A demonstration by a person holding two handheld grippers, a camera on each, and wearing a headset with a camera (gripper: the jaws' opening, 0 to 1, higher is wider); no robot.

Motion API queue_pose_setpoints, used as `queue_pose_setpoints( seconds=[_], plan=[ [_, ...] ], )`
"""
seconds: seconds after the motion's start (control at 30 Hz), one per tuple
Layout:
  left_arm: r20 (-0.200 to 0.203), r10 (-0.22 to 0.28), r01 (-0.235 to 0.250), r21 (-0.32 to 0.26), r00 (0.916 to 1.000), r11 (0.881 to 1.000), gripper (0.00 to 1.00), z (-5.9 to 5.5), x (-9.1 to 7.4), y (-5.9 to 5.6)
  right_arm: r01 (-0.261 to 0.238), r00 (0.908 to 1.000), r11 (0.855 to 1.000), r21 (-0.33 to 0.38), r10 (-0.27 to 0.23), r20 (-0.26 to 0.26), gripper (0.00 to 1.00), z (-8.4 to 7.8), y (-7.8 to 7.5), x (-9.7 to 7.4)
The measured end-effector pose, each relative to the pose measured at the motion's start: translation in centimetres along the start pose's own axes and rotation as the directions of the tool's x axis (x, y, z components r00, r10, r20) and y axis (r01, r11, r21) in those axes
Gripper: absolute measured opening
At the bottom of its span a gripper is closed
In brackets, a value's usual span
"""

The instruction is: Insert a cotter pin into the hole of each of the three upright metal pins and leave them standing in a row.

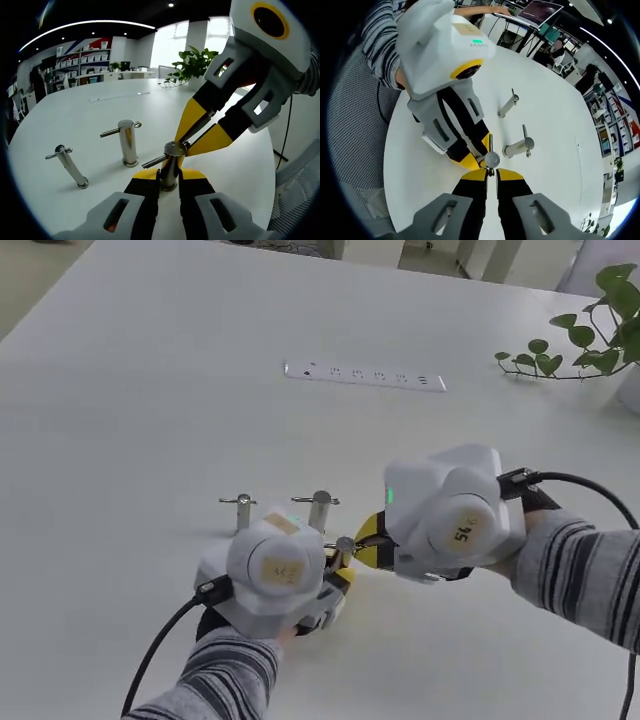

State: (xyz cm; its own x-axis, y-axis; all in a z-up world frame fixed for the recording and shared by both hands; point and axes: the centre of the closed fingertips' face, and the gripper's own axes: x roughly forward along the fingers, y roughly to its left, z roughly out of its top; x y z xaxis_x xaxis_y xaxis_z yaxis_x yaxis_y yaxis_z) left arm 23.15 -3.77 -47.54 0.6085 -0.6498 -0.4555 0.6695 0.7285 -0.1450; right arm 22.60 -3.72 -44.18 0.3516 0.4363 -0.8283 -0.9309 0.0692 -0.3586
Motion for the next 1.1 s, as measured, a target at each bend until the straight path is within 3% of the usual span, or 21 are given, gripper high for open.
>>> queue_pose_setpoints(
  seconds=[0.37,0.83,1.1],
  plan=[
    [-0.002,-0.001,0.001,-0.005,1.0000,1.000,0.11,0.03,0.05,0.02,-0.014,0.9999,0.998,0.057,0.014,-0.001,0.00,-0.55,0.17,-0.63],
    [-0.006,0.006,-0.006,0.001,1.0000,1.000,0.11,0.07,0.06,0.06,-0.016,0.9998,0.998,0.053,0.015,0.011,0.00,-0.18,0.22,-0.53],
    [-0.047,-0.005,0.006,0.012,0.9989,1.000,0.15,-0.52,-0.01,-0.05,-0.024,0.9996,0.998,0.057,0.023,0.015,0.02,-0.25,0.47,-0.37]
  ],
)
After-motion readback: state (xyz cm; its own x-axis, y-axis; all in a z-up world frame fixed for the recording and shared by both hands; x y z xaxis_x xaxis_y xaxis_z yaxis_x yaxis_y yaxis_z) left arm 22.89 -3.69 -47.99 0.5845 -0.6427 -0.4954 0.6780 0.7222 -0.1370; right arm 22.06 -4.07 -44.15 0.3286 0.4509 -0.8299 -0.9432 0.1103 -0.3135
